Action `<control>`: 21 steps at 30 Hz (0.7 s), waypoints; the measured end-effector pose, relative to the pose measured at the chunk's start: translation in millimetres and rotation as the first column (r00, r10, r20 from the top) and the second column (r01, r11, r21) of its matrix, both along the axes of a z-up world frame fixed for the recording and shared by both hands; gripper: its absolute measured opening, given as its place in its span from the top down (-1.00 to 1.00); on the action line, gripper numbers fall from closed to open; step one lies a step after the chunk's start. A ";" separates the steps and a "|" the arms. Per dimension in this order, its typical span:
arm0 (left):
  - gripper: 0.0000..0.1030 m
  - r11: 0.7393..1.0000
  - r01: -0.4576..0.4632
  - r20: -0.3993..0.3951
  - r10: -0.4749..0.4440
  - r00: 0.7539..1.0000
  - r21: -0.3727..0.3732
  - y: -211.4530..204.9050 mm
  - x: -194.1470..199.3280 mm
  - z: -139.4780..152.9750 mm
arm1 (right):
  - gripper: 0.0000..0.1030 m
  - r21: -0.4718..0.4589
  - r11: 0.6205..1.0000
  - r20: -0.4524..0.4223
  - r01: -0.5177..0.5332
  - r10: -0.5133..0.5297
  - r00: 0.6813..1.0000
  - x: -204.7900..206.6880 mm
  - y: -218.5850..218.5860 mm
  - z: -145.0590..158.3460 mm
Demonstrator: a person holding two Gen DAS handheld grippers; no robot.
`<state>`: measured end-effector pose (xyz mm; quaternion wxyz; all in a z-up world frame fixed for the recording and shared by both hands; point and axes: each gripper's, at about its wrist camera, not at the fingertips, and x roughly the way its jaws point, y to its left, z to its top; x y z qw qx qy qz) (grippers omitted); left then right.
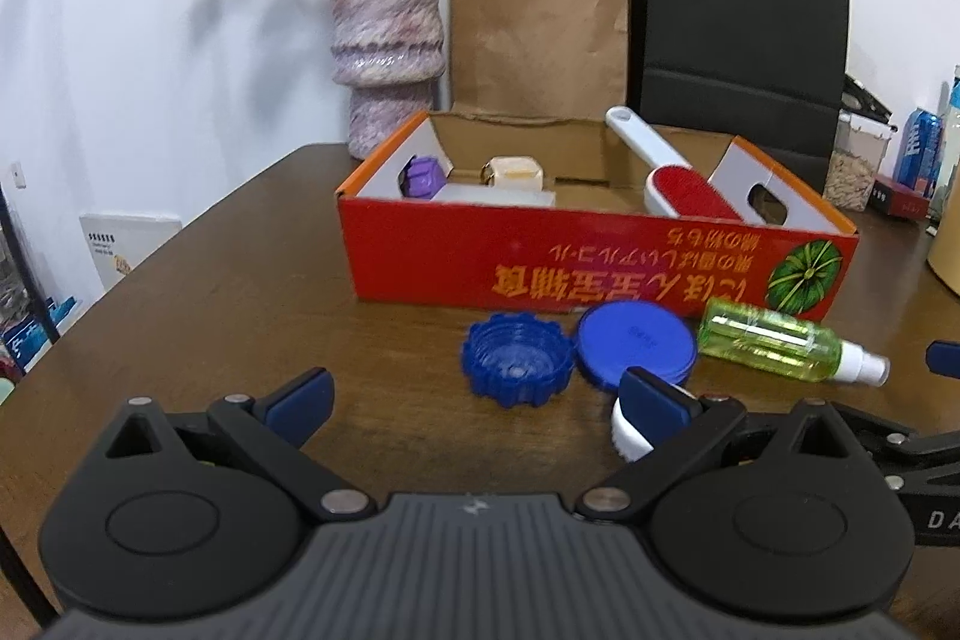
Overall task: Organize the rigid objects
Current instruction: 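Move both tools back toward the remaining caps on the table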
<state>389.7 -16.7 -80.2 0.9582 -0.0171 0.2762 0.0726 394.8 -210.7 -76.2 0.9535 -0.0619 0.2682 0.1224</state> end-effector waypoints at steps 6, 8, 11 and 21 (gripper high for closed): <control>-1.00 1.000 0.003 -0.006 -0.003 1.000 0.000 12.5 -2.1 -0.1 | -1.00 -0.020 0.999 -0.007 -0.040 0.039 0.999 -8.5 18.4 -2.4; -1.00 1.000 0.008 -0.008 -0.008 1.000 -0.002 18.2 -1.8 -0.5 | -0.98 -0.016 0.998 -0.015 -0.056 0.056 0.998 -10.7 26.0 -3.1; -1.00 1.000 0.003 -0.007 -0.003 1.000 0.004 26.8 -1.8 -0.7 | -0.73 -0.016 0.997 -0.011 -0.076 0.076 0.997 -13.3 39.5 -2.4; -1.00 1.000 -0.008 0.002 0.008 1.000 0.000 52.0 -1.7 2.0 | -0.32 -0.005 0.985 -0.068 -0.170 0.169 0.983 -2.5 87.9 -8.2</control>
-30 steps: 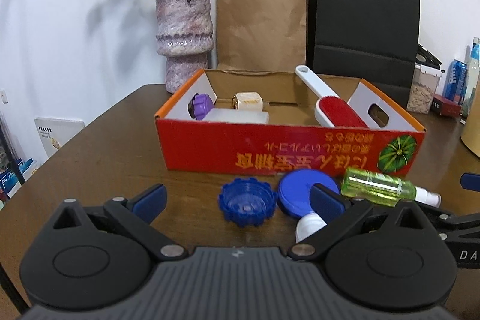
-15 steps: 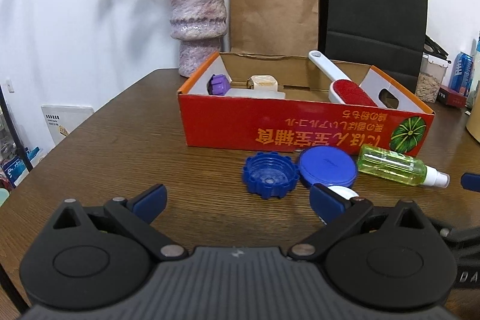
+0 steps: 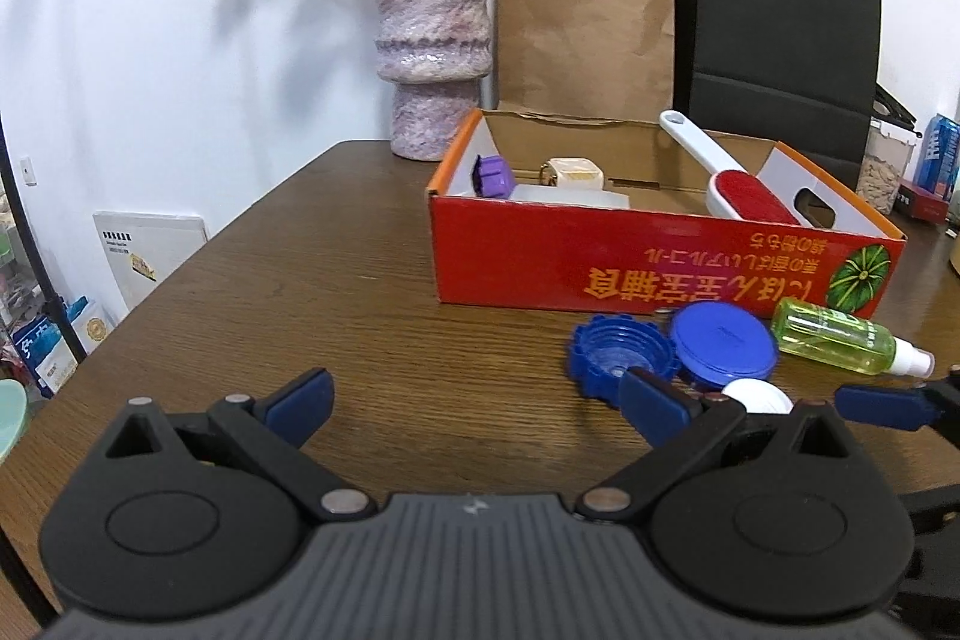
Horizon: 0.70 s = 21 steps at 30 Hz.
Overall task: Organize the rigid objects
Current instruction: 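Move both tools back toward the remaining caps on the table, then grasp the white cap with the right tool while the left tool grasps the blue ridged cap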
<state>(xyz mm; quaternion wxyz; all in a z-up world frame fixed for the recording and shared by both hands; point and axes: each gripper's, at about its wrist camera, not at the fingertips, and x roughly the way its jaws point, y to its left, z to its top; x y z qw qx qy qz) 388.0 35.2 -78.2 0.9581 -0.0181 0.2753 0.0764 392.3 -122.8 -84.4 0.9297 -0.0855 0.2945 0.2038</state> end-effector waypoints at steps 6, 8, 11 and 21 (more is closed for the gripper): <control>-1.00 1.000 -0.012 0.005 0.012 1.000 -0.010 11.1 0.0 2.1 | 0.24 0.025 0.999 -0.041 0.028 -0.027 0.999 17.7 10.2 -4.4; -1.00 1.000 -0.010 0.009 0.011 1.000 -0.010 12.9 -0.6 3.0 | 0.24 0.035 0.999 -0.043 0.028 -0.026 0.999 18.0 9.3 -5.2; -1.00 1.000 -0.009 0.010 0.009 1.000 -0.011 13.8 -0.4 2.9 | 0.24 0.028 0.999 -0.011 0.019 -0.019 1.000 11.6 8.6 -3.4; -1.00 0.999 0.041 0.005 -0.041 0.999 -0.012 4.3 3.6 -0.9 | 0.24 0.088 0.993 0.087 0.084 -0.092 0.992 7.9 -20.5 16.7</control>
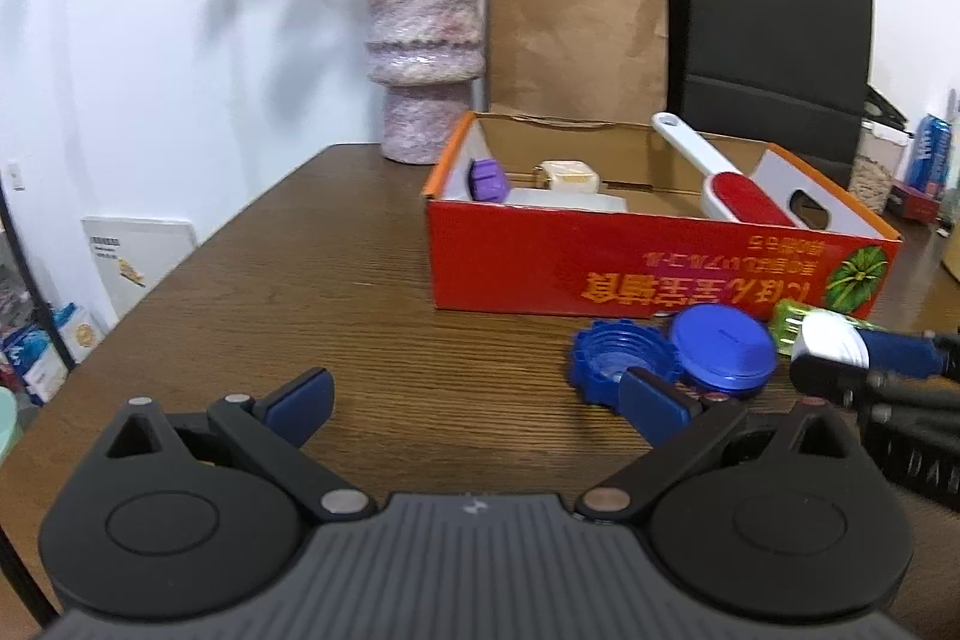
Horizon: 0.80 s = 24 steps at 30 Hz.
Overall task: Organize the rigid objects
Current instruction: 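Grasp the white cap with the right tool while the left tool grasps the blue ridged cap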
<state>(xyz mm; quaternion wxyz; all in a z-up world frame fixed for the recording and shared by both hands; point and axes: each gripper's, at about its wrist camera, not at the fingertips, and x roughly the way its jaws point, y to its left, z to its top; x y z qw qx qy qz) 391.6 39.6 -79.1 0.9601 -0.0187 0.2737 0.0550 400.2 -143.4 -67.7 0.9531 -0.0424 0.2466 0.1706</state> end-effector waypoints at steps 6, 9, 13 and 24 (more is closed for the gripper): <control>-1.00 0.999 0.044 -0.005 -0.044 0.999 -0.001 -11.7 6.5 -2.4 | 0.24 0.006 1.000 0.023 0.029 -0.029 0.999 8.6 -17.2 2.3; -1.00 0.998 0.062 -0.008 -0.062 0.998 0.029 -20.7 10.0 -4.9 | 0.24 0.001 0.999 0.034 0.035 -0.035 0.999 11.5 -21.8 2.3; -1.00 0.996 0.076 -0.028 -0.075 0.997 0.043 -27.9 19.0 -8.5 | 0.24 -0.003 0.999 0.047 0.041 -0.041 0.998 14.7 -26.0 2.6; -1.00 0.996 0.054 -0.072 -0.049 0.996 0.066 -35.6 46.1 -16.9 | 0.24 -0.008 1.000 0.072 0.030 -0.030 0.997 20.7 -28.9 3.6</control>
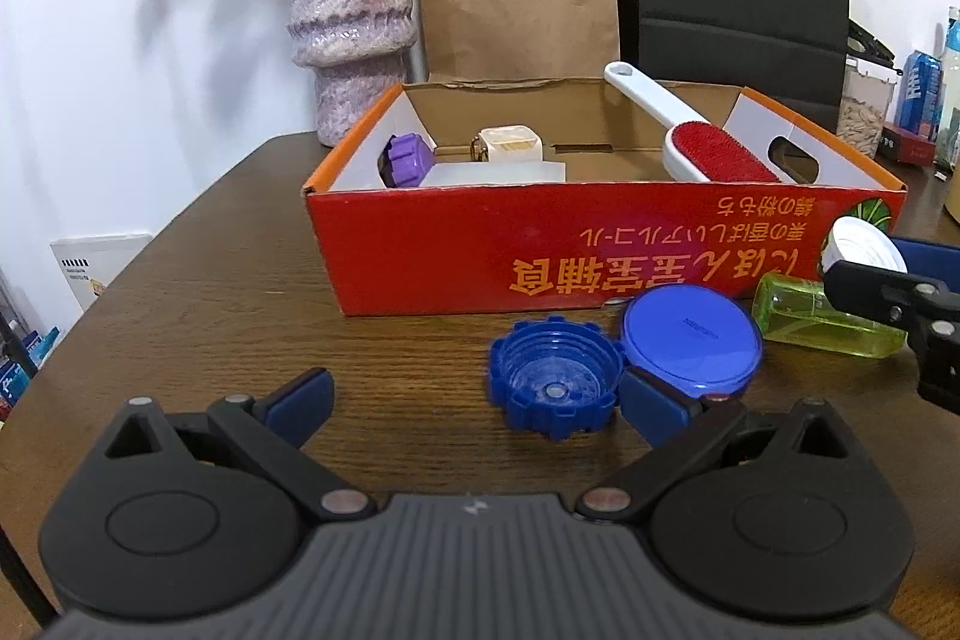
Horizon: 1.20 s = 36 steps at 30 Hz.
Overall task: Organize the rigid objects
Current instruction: 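Grasp the white cap with the right tool while the left tool grasps the blue ridged cap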
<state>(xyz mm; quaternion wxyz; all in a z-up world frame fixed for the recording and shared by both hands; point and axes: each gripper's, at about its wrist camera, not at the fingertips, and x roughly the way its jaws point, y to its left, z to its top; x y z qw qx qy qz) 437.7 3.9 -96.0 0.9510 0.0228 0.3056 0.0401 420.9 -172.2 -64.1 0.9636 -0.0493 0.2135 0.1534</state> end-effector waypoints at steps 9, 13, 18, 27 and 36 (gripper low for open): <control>-1.00 0.999 0.033 -0.004 -0.033 0.999 -0.007 -6.2 13.0 -2.0 | 0.24 -0.006 1.000 0.001 -0.006 0.006 1.000 3.2 -0.1 -0.7; -0.40 0.998 0.060 -0.012 -0.060 0.998 -0.031 -6.8 17.6 -2.4 | 0.24 -0.007 1.000 -0.004 -0.007 0.007 1.000 5.2 -0.5 -1.7; -0.08 0.995 0.086 0.000 -0.086 0.996 -0.055 -5.8 15.3 -0.5 | 0.24 -0.007 1.000 -0.008 -0.006 0.006 1.000 6.8 -0.6 -2.3; -0.08 0.996 0.070 0.075 -0.066 0.995 -0.057 -3.1 1.6 15.3 | 0.24 0.007 1.000 0.012 -0.006 0.006 1.000 3.6 -1.4 0.2; -0.08 0.997 0.056 0.151 -0.047 0.987 -0.058 -2.4 -5.8 35.4 | 0.24 0.036 0.999 0.055 -0.011 0.009 0.998 0.4 -1.8 11.3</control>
